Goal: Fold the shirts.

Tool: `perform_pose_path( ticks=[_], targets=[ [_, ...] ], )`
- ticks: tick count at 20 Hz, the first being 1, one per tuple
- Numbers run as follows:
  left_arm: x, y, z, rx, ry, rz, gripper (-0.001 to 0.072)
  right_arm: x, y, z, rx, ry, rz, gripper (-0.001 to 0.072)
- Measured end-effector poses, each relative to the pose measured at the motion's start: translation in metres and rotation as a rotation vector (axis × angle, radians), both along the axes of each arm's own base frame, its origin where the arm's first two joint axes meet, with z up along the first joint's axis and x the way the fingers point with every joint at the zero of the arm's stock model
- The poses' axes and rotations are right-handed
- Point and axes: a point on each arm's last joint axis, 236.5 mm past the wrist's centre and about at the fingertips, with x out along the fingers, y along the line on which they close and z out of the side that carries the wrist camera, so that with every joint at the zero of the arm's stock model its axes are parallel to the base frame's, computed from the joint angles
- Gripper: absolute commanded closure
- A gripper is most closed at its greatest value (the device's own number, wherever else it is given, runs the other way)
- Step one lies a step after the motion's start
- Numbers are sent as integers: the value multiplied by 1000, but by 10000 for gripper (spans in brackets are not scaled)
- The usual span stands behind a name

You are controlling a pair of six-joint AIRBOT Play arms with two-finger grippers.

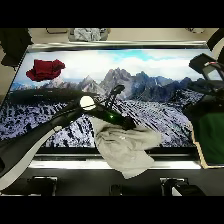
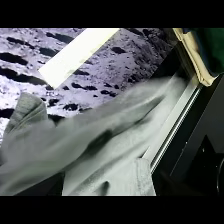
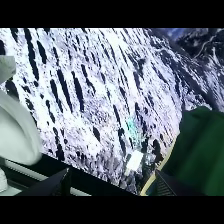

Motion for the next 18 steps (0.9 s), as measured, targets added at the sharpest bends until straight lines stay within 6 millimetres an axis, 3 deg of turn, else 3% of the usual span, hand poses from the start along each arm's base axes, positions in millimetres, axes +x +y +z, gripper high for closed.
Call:
perform_pose_path(
  ticks=[1, 3, 6, 8, 10, 12, 14, 16, 18],
  targets=[
    [4, 7, 1, 21, -6, -12, -12, 5, -1, -6, -3, 16, -3, 98],
    [28, 41, 6, 94, -42, 9, -11, 12, -2, -17, -9, 46, -4, 59],
    [56, 122, 9, 249, -54, 90, 46, 18, -2, -42, -25, 117, 23, 16],
    [49, 165, -2, 328, -9, 131, 46, 17, -2, -70, -32, 181, 41, 17],
    [19, 192, -29, 386, 72, 146, 90, 10, -1, -104, -30, 251, 57, 19],
    [-23, 196, -62, 391, 155, 149, 126, -2, 4, -136, -10, 319, 68, 19],
    [-64, 185, -90, 363, 237, 145, 127, -16, 11, -164, 22, 382, 78, 20],
    [-100, 170, -111, 335, 294, 137, 126, -27, 16, -182, 41, 423, 81, 20],
    [-124, 151, -123, 306, 308, 133, 126, -34, 19, -192, 55, 450, 83, 20]
  ],
)
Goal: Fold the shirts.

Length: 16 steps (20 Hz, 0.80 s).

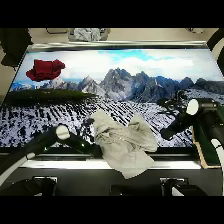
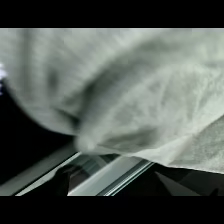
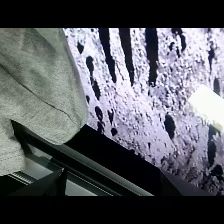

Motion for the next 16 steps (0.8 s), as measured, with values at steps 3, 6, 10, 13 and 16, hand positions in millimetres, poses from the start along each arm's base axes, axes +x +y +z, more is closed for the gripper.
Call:
perform_pose_path(
  ticks=[3, 6, 10, 13, 16],
  targets=[
    [-17, -19, -13, -13, -4, 22, 126, -5, 2, -7, 9, 17, -2, 22],
    [-29, -37, -20, -31, 15, 54, 128, -7, 5, -9, 19, 21, -4, 22],
    [-31, -53, -29, -45, 11, 111, 475, -7, 8, -10, 35, 25, -6, 21],
    [-30, -59, -35, -48, 15, 142, 680, -9, 13, -12, 56, 30, -9, 16],
    [-29, -63, -34, -59, 12, 152, 683, -9, 36, -22, 154, 26, -13, 11]
  ],
)
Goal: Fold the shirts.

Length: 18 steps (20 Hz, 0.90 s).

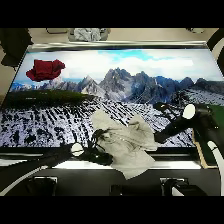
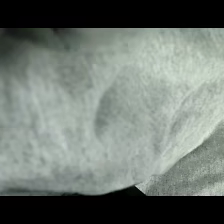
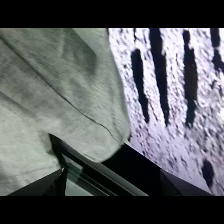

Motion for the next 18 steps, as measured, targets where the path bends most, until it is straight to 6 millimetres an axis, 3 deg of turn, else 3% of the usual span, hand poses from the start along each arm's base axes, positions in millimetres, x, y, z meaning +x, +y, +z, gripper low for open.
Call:
perform_pose_path(
  ticks=[3, 8, 9, 11, 15, 17, 18],
  targets=[
    [2, -1, 3, -10, -20, -1, 683, 5, 23, -16, 97, 1, -18, 11],
    [6, -5, 20, -48, -55, -1, 683, 21, 34, -46, 146, 5, -69, 25],
    [7, -6, 24, -58, -64, -2, 683, 24, 34, -51, 147, 8, -85, 129],
    [8, -8, 31, -74, -89, -17, 683, 28, 36, -57, 154, 11, -117, 668],
    [15, -7, 49, -106, -141, -40, 686, 39, 40, -48, 175, -11, -131, 678],
    [35, -1, 80, -132, -236, -61, 686, 61, 41, -14, 189, -111, -111, 679],
    [49, 6, 102, -142, -304, -76, 686, 77, 39, 12, 186, -196, -100, 679]
  ],
)
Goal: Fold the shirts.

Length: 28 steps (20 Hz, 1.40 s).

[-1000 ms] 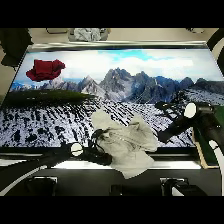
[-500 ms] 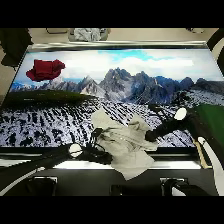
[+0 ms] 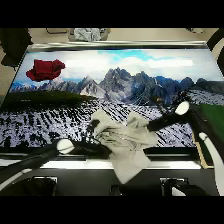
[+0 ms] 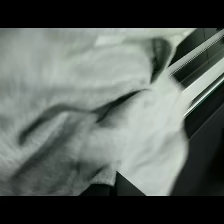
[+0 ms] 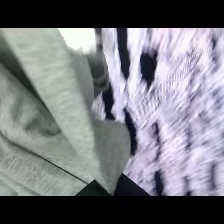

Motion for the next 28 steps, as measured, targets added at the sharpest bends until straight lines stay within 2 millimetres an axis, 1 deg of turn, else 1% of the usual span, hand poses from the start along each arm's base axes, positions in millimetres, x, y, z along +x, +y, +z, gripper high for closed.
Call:
perform_pose_path(
  ticks=[1, 2, 3, 4, 5, 6, 7, 8, 9, 10, 11, 12, 13, 14, 16, 17, 19, 22, 24, 25, 26, 27, 28],
  targets=[
    [22, 10, 34, -14, -100, 10, 686, 21, -4, 38, -15, -123, -3, 679],
    [47, 27, 73, -17, -215, 39, 686, 41, -11, 86, -44, -270, -10, 679],
    [71, 47, 117, -23, -332, 88, 686, 57, -19, 139, -74, -422, -30, 679],
    [96, 75, 176, -31, -481, 163, 686, 66, -31, 204, -115, -597, -63, 679],
    [112, 106, 232, -34, -619, 248, 685, 66, -43, 264, -153, -754, -101, 679],
    [121, 142, 294, -36, -763, 348, 685, 56, -54, 322, -185, -897, -138, 679],
    [118, 174, 353, -47, -899, 439, 685, 37, -63, 381, -202, -1042, -179, 679],
    [108, 201, 406, -56, -1022, 520, 685, 15, -67, 425, -205, -1151, -209, 679],
    [91, 223, 454, -65, -1136, 586, 685, -9, -70, 463, -195, -1251, -237, 679],
    [72, 235, 491, -89, -1225, 628, 685, -32, -70, 491, -177, -1324, -253, 679],
    [52, 241, 523, -116, -1309, 650, 685, -51, -68, 512, -150, -1381, -263, 679],
    [35, 245, 548, -141, -1382, 666, 685, -68, -66, 528, -126, -1429, -268, 679],
    [18, 249, 572, -168, -1453, 683, 685, -82, -64, 540, -103, -1463, -270, 679],
    [7, 253, 587, -186, -1505, 701, 685, -93, -62, 548, -84, -1488, -270, 679],
    [-8, 259, 610, -209, -1588, 733, 685, -107, -59, 557, -58, -1512, -270, 679],
    [-13, 262, 617, -218, -1613, 743, 684, -112, -58, 559, -54, -1518, -270, 679],
    [-13, 265, 624, -222, -1638, 758, 685, -119, -57, 559, -43, -1516, -267, 679],
    [0, 272, 630, -209, -1663, 789, 684, -117, -55, 548, -47, -1469, -256, 679],
    [19, 278, 631, -188, -1669, 814, 684, -110, -54, 537, -49, -1420, -250, 679],
    [32, 280, 630, -186, -1665, 825, 684, -104, -53, 530, -47, -1385, -249, 678],
    [48, 283, 628, -178, -1656, 835, 684, -94, -53, 517, -46, -1329, -250, 678],
    [66, 285, 625, -173, -1648, 847, 684, -83, -52, 504, -42, -1270, -252, 678],
    [89, 288, 620, -166, -1632, 860, 684, -69, -51, 488, -39, -1200, -257, 677]
  ],
)
